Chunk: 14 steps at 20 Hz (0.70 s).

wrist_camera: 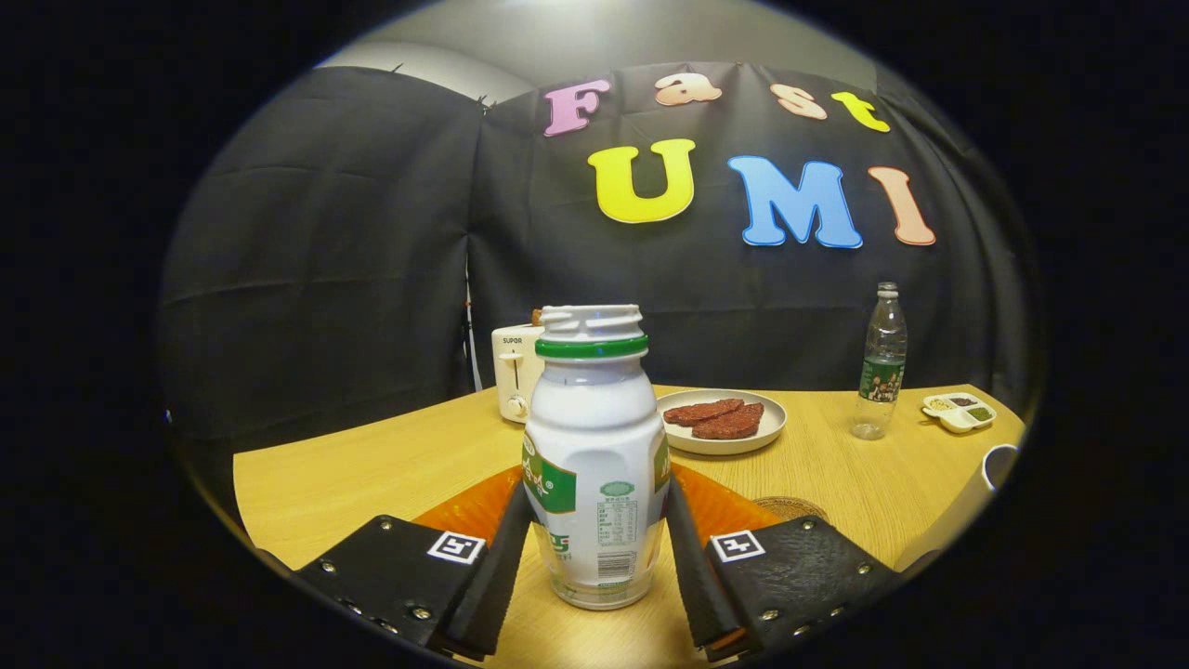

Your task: Take the bottle from table, then pour the juice into the cup, finally place the bottle on the coaster

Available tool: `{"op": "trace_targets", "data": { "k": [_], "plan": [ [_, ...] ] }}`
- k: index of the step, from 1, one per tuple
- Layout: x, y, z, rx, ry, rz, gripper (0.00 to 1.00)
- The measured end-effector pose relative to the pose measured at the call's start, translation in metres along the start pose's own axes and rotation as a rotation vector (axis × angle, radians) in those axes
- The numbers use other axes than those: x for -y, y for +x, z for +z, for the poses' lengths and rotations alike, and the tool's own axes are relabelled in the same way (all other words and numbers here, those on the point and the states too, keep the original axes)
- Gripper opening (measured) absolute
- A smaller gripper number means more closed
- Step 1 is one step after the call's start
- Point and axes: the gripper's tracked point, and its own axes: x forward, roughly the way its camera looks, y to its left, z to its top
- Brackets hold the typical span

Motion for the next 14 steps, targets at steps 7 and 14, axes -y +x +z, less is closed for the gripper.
{"op": "trace_targets", "data": {
  "k": [7, 14],
  "plan": [
    [0.009, -0.023, 0.033, 0.122, 0.248, 0.043, 0.74],
    [0.031, -0.042, 0.066, 0.275, 0.537, 0.081, 0.73]
  ]
}}
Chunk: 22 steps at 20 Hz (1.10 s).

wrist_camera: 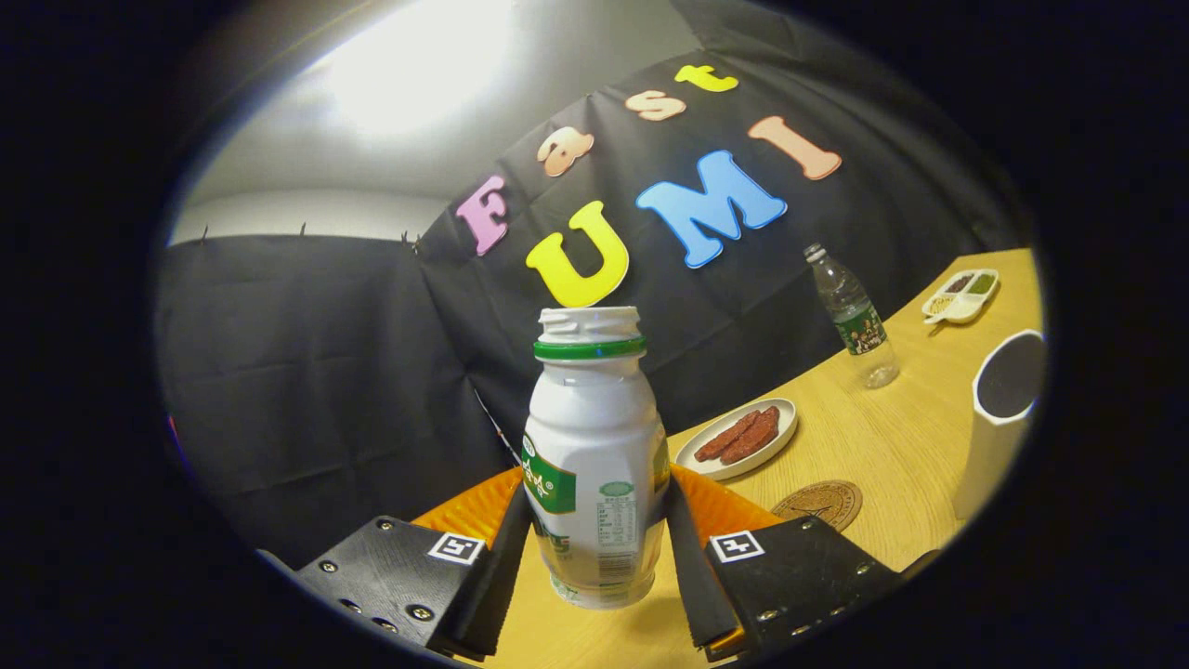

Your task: Take the bottle from table, then pour the juice into the cup, finally place the bottle on the coaster

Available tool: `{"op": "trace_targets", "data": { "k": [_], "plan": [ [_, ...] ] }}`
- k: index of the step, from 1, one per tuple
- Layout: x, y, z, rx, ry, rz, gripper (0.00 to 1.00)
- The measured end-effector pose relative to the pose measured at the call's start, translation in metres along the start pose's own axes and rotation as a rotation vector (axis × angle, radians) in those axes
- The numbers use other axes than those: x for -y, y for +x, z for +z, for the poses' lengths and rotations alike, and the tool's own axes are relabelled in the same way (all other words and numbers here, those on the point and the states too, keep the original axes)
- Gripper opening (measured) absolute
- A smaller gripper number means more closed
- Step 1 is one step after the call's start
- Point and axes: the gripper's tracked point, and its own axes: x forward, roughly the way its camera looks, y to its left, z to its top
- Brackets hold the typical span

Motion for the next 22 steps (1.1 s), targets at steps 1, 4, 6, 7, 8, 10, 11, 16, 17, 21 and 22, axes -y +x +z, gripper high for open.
{"op": "trace_targets", "data": {
  "k": [1, 4, 6, 7, 8, 10, 11, 16, 17, 21, 22],
  "plan": [
    [0.002, -0.003, 0.003, 0.015, 0.033, -0.001, 0.73],
    [0.011, -0.009, 0.015, 0.051, 0.125, -0.001, 0.73],
    [0.014, -0.012, 0.021, 0.070, 0.172, 0.002, 0.73],
    [0.017, -0.013, 0.024, 0.080, 0.196, 0.003, 0.73],
    [0.019, -0.015, 0.026, 0.089, 0.219, 0.001, 0.73],
    [0.023, -0.019, 0.031, 0.109, 0.270, 0.003, 0.73],
    [0.025, -0.020, 0.034, 0.122, 0.298, 0.004, 0.73],
    [0.033, -0.030, 0.047, 0.180, 0.432, 0.018, 0.73],
    [0.034, -0.031, 0.049, 0.191, 0.459, 0.021, 0.73],
    [0.037, -0.037, 0.057, 0.228, 0.556, 0.035, 0.73],
    [0.038, -0.037, 0.059, 0.238, 0.578, 0.039, 0.73]
  ]
}}
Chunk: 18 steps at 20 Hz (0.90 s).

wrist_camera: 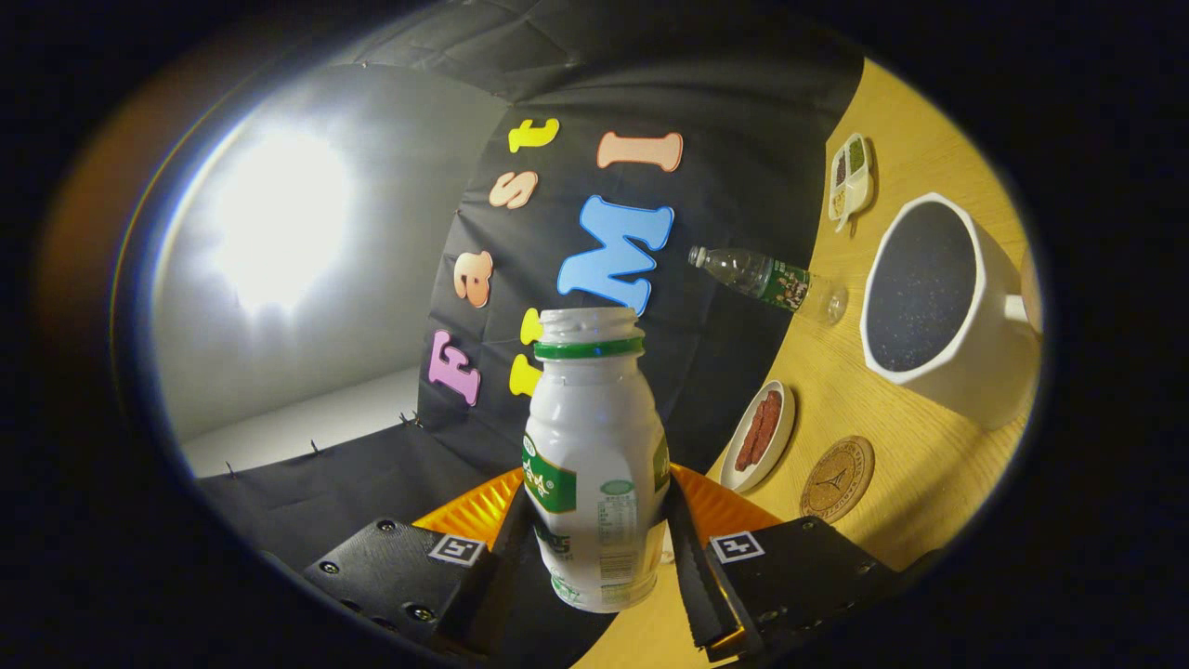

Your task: Take the bottle from table, then pour the juice into the cup, finally place the bottle on the coaster

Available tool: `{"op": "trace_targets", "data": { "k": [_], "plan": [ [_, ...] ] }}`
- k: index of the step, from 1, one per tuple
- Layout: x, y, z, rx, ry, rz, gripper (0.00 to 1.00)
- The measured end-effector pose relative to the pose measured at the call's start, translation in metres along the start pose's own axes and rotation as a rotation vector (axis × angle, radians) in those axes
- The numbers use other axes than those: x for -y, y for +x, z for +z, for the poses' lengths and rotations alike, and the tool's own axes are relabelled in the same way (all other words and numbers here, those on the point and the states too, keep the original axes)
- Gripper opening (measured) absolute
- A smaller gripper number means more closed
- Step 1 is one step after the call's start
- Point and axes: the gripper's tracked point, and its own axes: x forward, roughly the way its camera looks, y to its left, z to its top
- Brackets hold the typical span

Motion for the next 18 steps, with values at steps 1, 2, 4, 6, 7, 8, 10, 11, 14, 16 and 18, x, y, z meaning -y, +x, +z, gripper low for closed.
{"op": "trace_targets", "data": {
  "k": [1, 2, 4, 6, 7, 8, 10, 11, 14, 16, 18],
  "plan": [
    [-0.002, -0.002, 0.001, 0.008, 0.024, 0.005, 0.73],
    [-0.003, -0.003, 0.002, 0.016, 0.048, 0.009, 0.73],
    [-0.004, -0.003, 0.006, 0.032, 0.075, 0.012, 0.73],
    [-0.007, 0.001, 0.011, 0.041, 0.098, 0.015, 0.73],
    [-0.009, 0.003, 0.013, 0.049, 0.108, 0.020, 0.73],
    [-0.010, 0.002, 0.015, 0.057, 0.118, 0.023, 0.73],
    [-0.012, 0.001, 0.022, 0.077, 0.137, 0.026, 0.73],
    [-0.012, 0.001, 0.024, 0.085, 0.149, 0.027, 0.73],
    [-0.016, 0.001, 0.030, 0.103, 0.182, 0.029, 0.73],
    [-0.018, 0.001, 0.033, 0.115, 0.205, 0.024, 0.73],
    [-0.018, 0.002, 0.035, 0.121, 0.222, 0.021, 0.73]
  ]
}}
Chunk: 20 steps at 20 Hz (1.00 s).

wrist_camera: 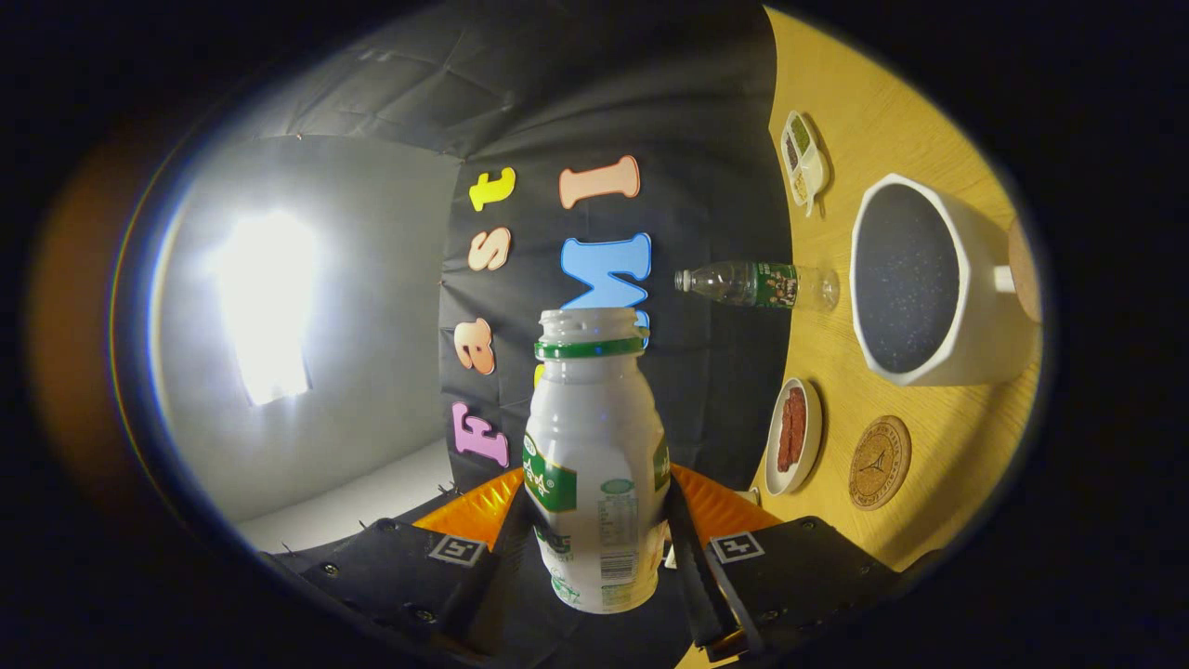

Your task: Take the bottle from table, then pour the juice into the cup, finally place the bottle on the coaster

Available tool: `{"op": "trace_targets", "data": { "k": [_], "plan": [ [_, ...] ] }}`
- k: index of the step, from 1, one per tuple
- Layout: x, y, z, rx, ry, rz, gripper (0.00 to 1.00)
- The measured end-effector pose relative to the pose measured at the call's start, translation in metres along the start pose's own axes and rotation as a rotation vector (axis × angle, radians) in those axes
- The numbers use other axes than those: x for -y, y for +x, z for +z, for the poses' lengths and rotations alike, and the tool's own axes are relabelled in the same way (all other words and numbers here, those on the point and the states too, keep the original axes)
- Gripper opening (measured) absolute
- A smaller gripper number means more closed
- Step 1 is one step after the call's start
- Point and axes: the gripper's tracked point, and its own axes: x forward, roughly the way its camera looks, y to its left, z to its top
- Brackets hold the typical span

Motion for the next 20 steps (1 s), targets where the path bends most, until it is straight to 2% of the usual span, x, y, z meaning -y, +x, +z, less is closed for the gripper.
{"op": "trace_targets", "data": {
  "k": [20],
  "plan": [
    [-0.012, 0.005, 0.007, 0.048, 0.093, 0.011, 0.73]
  ]
}}
